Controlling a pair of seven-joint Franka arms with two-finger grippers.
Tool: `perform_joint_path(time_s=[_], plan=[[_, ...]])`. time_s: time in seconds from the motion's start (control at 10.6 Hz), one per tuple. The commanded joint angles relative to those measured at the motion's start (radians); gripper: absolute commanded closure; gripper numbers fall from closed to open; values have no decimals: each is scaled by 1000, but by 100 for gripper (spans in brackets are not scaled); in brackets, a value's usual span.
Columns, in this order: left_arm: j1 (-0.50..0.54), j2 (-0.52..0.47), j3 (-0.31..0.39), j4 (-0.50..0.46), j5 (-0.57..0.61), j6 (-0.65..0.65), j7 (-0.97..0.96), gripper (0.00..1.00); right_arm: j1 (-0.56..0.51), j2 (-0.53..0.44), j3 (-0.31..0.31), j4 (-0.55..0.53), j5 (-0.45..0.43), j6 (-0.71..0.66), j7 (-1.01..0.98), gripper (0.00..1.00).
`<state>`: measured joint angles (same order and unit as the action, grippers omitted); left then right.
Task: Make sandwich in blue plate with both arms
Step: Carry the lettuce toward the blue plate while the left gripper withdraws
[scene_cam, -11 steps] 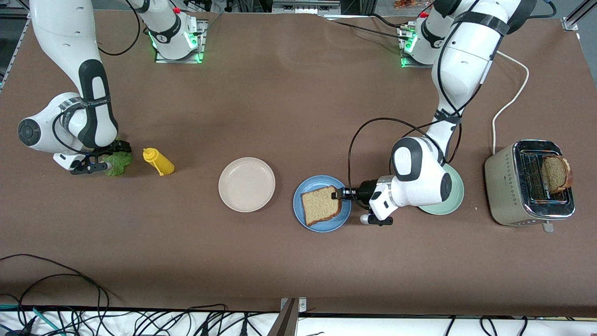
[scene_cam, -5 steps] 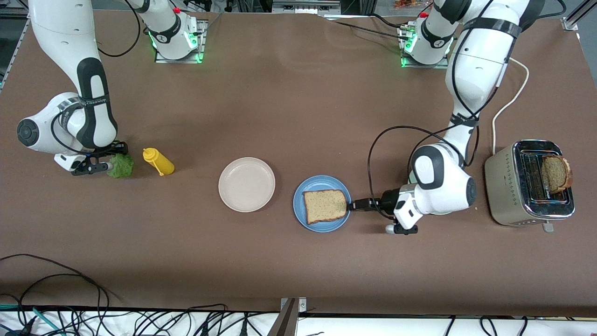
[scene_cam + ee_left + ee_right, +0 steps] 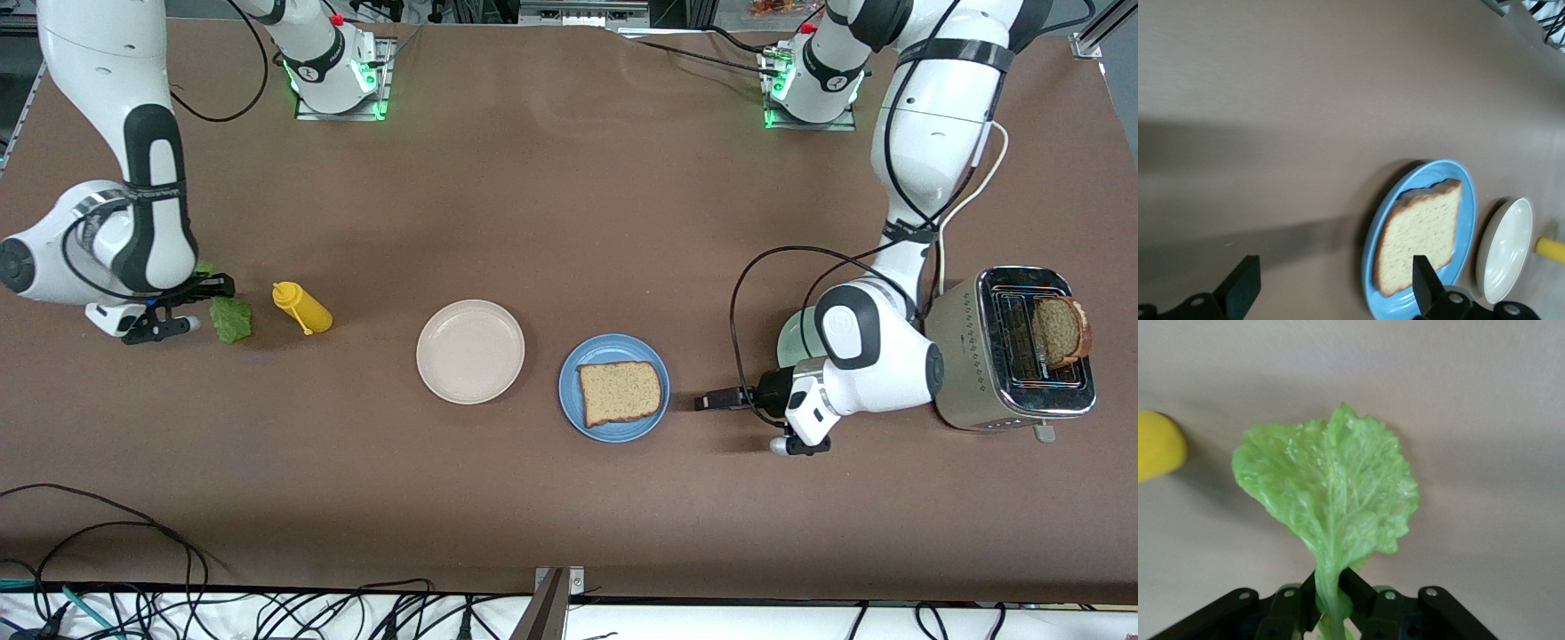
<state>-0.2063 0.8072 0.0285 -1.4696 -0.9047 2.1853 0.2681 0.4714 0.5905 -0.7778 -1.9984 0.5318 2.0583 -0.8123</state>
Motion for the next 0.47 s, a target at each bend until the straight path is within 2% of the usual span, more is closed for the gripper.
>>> perform_joint_path(time_s=[0.0, 0.19, 0.28, 0.38], plan=[[27, -95, 25, -24, 258, -88, 48, 0, 7, -9, -50, 131, 10, -183, -39, 100], [53, -158, 39, -28, 357, -207, 48, 0, 59, -14, -92, 179, -5, -260, -31, 100], [80, -186, 44, -28, 404, -258, 49, 0, 134, -15, -151, 199, -33, -289, -28, 100], [93, -221, 47, -28, 494, -283, 51, 0, 241, -14, -246, 214, -42, -321, -27, 100]])
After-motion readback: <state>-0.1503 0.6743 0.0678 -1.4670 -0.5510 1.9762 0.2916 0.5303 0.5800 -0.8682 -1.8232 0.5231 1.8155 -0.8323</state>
